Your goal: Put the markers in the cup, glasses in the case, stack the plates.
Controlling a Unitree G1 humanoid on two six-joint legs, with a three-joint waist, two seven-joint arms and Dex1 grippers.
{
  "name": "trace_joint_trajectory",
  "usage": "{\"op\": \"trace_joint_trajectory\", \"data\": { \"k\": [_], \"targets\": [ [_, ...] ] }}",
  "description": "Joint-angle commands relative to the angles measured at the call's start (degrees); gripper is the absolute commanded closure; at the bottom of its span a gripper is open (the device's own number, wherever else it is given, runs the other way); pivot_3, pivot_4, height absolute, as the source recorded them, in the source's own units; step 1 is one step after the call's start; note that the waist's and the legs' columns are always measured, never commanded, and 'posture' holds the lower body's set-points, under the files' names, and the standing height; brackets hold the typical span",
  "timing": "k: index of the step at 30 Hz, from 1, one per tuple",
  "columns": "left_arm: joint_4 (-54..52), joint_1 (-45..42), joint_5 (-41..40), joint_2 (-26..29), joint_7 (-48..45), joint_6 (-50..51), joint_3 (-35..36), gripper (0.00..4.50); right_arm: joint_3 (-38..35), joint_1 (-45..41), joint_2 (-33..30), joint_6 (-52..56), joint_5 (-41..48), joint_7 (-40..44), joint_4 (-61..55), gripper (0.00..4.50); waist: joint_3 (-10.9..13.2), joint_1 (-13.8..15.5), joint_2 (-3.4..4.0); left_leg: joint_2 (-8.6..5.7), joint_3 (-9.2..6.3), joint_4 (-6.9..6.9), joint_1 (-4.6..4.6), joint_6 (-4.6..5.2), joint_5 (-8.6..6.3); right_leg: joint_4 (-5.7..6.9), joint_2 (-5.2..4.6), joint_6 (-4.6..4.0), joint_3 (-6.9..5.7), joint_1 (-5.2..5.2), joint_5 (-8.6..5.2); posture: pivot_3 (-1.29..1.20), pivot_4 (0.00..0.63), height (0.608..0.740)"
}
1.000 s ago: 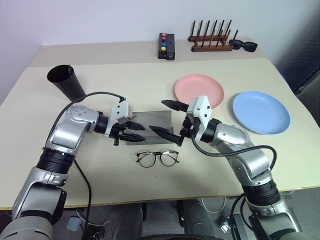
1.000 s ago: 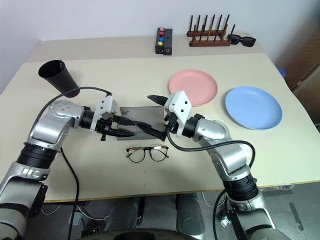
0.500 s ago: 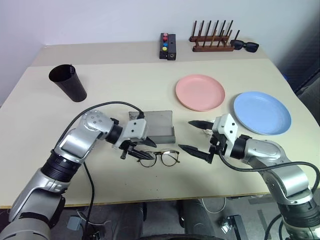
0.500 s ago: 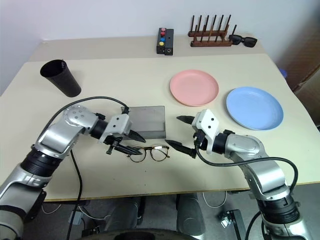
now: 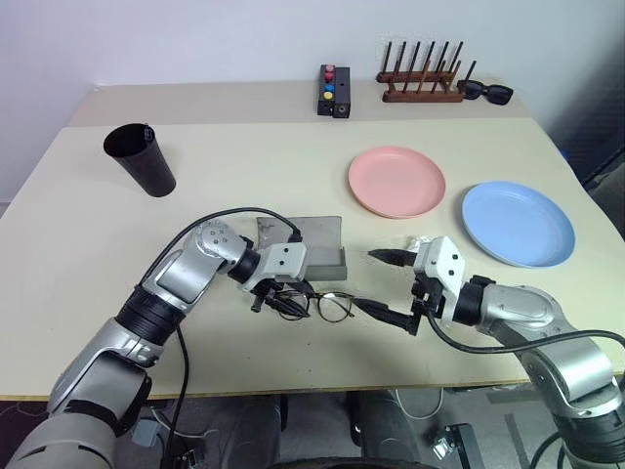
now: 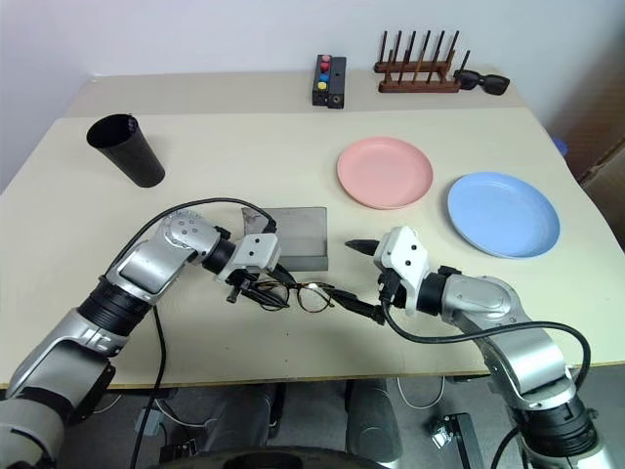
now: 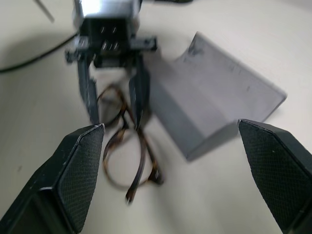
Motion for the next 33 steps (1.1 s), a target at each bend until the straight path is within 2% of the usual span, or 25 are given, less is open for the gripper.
{"op": "trace_joint_trajectory", "data": {
  "k": [1, 2, 4, 5, 13, 19, 24, 28, 33],
  "targets": [
    [-0.7, -0.8, -0.9, -0.6, -0.3, 0.6, 0.7, 3.00, -0.3, 0.1, -0.4, -1.1, -0.1, 0.3, -2.0, 0.00, 0.0, 0.0, 0.00, 0.00, 0.00, 0.00, 0.00, 0.00, 0.00, 0.01, 0.00, 0.00, 0.00, 0.00, 0.00, 0.00, 0.150, 0.739],
    [-0.9, -0.8, -1.2, -0.7, -0.4, 0.9, 0.9, 3.26, -0.2, 0.1, -0.4, -1.3, -0.3, 0.4, -1.9, 0.00, 0.0, 0.0, 0.00, 0.00, 0.00, 0.00, 0.00, 0.00, 0.00, 0.00, 0.00, 0.00, 0.00, 0.00, 0.00, 0.00, 0.150, 0.739],
    [-1.4, -0.6, -1.6, -0.7, -0.6, 1.3, 1.1, 4.22, 0.0, 0.2, -0.3, -1.5, -0.6, 0.5, -1.7, 0.00, 0.0, 0.0, 0.01, 0.00, 0.00, 0.00, 0.00, 0.00, 0.00, 0.00, 0.00, 0.00, 0.00, 0.00, 0.00, 0.00, 0.150, 0.739],
    [-1.7, -0.4, -1.9, -0.5, -0.7, 1.5, 1.3, 4.41, 0.1, 0.2, -0.3, -1.6, -0.7, 0.6, -1.6, 0.00, 0.0, 0.0, 0.04, 0.00, 0.00, 0.00, 0.01, 0.00, 0.00, -0.01, 0.00, 0.00, 0.00, 0.02, 0.00, 0.00, 0.150, 0.739],
    [-4.6, 0.5, -5.6, 1.5, -2.2, 3.4, 3.6, 4.41, 0.1, 0.7, -0.3, -2.2, -1.3, 0.9, -1.5, 0.00, 0.0, -0.1, 0.04, 0.01, -0.01, 0.08, 0.09, 0.00, 0.00, 0.01, 0.00, -0.16, 0.00, 0.13, -0.10, 0.00, 0.150, 0.739],
    [-7.3, -1.7, -14.5, 4.2, -3.0, 8.9, 12.1, 4.41, -1.5, 1.6, -0.9, -3.0, -2.2, 1.1, -0.1, 0.00, 0.0, 0.0, 0.03, 0.02, -0.02, 0.08, 0.06, 0.00, 0.00, 0.01, 0.01, -0.16, -0.01, 0.12, -0.10, 0.00, 0.150, 0.739],
    [0.9, -6.8, -12.1, 4.4, 0.0, 6.0, 14.7, 4.41, -1.3, 1.6, -0.7, -3.5, -2.6, 1.4, 0.5, 0.00, 0.0, 0.1, 0.03, 0.00, -0.01, 0.11, 0.07, 0.00, 0.00, 0.00, 0.00, -0.15, -0.01, 0.14, -0.10, 0.00, 0.150, 0.739],
    [13.5, -11.1, -4.3, 2.9, 4.0, -3.8, 12.2, 4.41, 0.4, 0.5, 0.4, -3.5, -2.7, 1.1, 0.8, 0.00, 0.0, 0.0, 0.03, 0.00, -0.01, 0.12, 0.06, 0.00, 0.00, 0.00, 0.01, 0.01, -0.02, 0.14, -0.01, 0.00, 0.150, 0.739],
    [21.3, -12.7, -1.5, -0.3, 2.8, -9.5, 10.7, 4.41, 1.7, 0.0, 1.4, -3.1, -3.0, 0.5, 0.3, 0.00, 0.0, 0.0, 0.03, 0.00, -0.01, 0.11, 0.04, 0.01, 0.00, -0.01, 0.00, 0.02, -0.02, 0.13, -0.01, 0.00, 0.150, 0.739]
  ]
}}
